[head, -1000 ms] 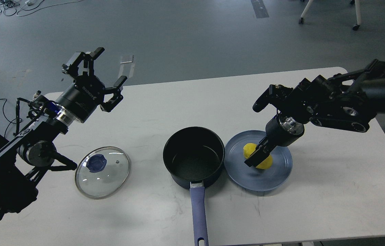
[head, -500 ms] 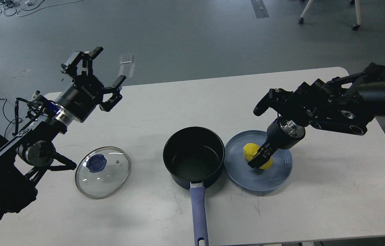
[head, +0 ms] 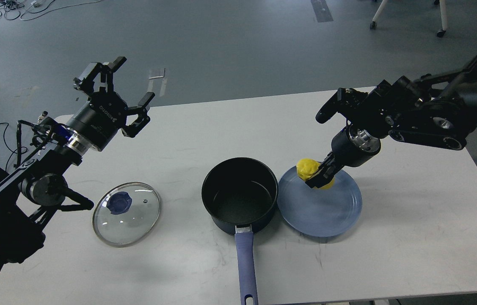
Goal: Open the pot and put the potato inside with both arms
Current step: 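Lift the potato with the right gripper and carry it over the saucepan, then lower the potato into the saucepan and open the right gripper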
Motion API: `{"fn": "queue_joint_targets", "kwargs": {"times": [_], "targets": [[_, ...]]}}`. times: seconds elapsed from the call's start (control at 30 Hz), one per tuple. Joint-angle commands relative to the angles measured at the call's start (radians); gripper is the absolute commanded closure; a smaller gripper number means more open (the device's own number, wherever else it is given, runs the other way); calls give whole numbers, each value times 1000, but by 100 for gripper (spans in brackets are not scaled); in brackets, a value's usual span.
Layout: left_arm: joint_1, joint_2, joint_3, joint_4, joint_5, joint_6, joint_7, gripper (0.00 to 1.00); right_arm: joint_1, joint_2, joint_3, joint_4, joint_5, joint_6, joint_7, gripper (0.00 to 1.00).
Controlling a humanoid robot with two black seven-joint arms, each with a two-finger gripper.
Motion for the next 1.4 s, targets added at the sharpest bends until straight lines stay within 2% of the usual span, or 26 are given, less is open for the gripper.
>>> {"fn": "queue_joint_targets", "kwargs": {"times": [0.0, 0.3, 0.47, 0.73, 1.0, 1.37], "targets": [[0, 0, 0, 0, 0, 0, 0, 2, 56, -14, 56, 18, 5, 0, 0, 82], [-1, 1, 0, 0, -3, 0, 2, 2, 94, 88, 82, 66, 127, 0, 0, 81], [-1, 1, 0, 0, 0, 0, 2, 2, 71, 203, 32, 14, 128, 0, 0, 80], [-1, 1, 0, 0, 0, 0, 2, 2, 25, 291, 24, -69, 130, 0, 0, 79], [-1, 1, 0, 0, 0, 0, 2, 2, -7, 337, 23, -130, 130, 0, 0, 77], [0, 8, 0, 0, 0, 0, 0, 2, -24, 337, -39, -181, 131, 0, 0, 75]]}}
